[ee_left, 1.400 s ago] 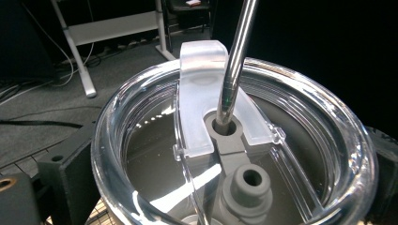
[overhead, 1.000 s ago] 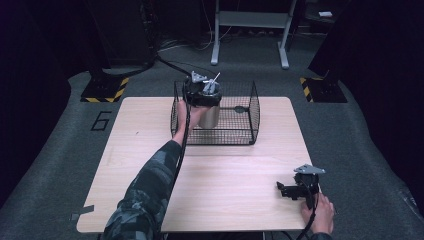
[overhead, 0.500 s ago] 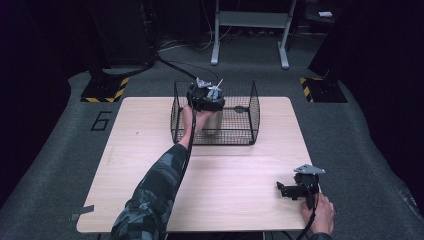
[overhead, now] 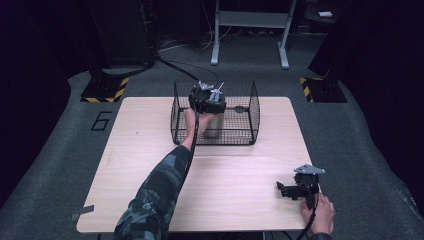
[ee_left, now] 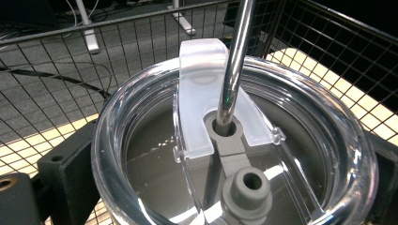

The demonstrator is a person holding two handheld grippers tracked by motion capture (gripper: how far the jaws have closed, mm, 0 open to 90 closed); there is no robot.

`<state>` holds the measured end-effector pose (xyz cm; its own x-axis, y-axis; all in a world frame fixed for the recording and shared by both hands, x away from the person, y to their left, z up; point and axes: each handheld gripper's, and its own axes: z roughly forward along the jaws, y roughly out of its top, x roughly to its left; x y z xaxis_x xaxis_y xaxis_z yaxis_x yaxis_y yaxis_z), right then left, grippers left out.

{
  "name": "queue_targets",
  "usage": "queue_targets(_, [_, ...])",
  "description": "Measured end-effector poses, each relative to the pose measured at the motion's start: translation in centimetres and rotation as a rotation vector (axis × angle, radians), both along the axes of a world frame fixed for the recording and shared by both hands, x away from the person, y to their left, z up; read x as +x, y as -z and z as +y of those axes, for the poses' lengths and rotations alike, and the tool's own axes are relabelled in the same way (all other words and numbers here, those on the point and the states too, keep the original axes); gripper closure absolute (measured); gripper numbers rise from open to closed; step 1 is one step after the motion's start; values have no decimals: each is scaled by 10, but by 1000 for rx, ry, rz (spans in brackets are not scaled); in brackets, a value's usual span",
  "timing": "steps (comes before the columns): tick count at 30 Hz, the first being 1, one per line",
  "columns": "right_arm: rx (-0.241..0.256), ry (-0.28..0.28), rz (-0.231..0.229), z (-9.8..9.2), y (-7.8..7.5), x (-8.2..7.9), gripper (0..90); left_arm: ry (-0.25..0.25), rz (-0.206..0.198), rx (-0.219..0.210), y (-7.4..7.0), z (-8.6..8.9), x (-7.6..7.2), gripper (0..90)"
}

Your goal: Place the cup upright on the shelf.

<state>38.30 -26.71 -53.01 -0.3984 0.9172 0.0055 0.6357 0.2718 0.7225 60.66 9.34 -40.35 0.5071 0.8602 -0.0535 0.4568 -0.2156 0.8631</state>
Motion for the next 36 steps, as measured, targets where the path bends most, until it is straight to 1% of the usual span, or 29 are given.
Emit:
queue_targets(4, [-4, -3, 0, 0, 0, 0, 0, 1, -8, 5, 1, -3, -1, 36])
queue_targets(6, [-4, -4, 0, 0, 0, 0, 0, 5, -15, 14, 2, -4, -3, 36])
queue_targets(7, [-4, -3, 0, 0, 0, 0, 0, 17, -23, 32, 3, -3, -6, 36])
queue_targets(8, [-4, -3, 0, 0, 0, 0, 0, 17, -23, 32, 3, -3, -6, 36])
queue_targets(9, [-4, -3, 0, 0, 0, 0, 0, 13, -33, 31, 6, -3, -11, 36])
queue_targets(10, [-4, -3, 0, 0, 0, 0, 0, 13, -33, 31, 6, -3, -11, 36])
queue_targets(11, [-6, -5, -1, 0, 0, 0, 0, 14, -39, 30, 7, 0, -14, 36])
queue_targets(14, [-5, -4, -1, 0, 0, 0, 0, 14, -35, 28, 8, 2, -16, 36])
queue_targets(17, [-5, -5, -1, 0, 0, 0, 0, 18, -29, 41, 7, 2, -18, 35])
queue_targets(20, [-5, -5, -1, 0, 0, 0, 0, 15, -32, 36, 7, 3, -18, 35])
queue_targets(26, [-5, -4, -1, 0, 0, 0, 0, 24, -31, 33, 7, 5, -19, 33])
queue_targets(30, [-5, -4, -1, 0, 0, 0, 0, 28, -28, 37, 6, 5, -19, 32])
queue_targets(33, [-5, -4, -1, 0, 0, 0, 0, 41, -24, 51, 5, 5, -21, 30])
queue_targets(36, [-4, -4, -1, 0, 0, 0, 0, 41, -22, 47, 5, 5, -21, 28])
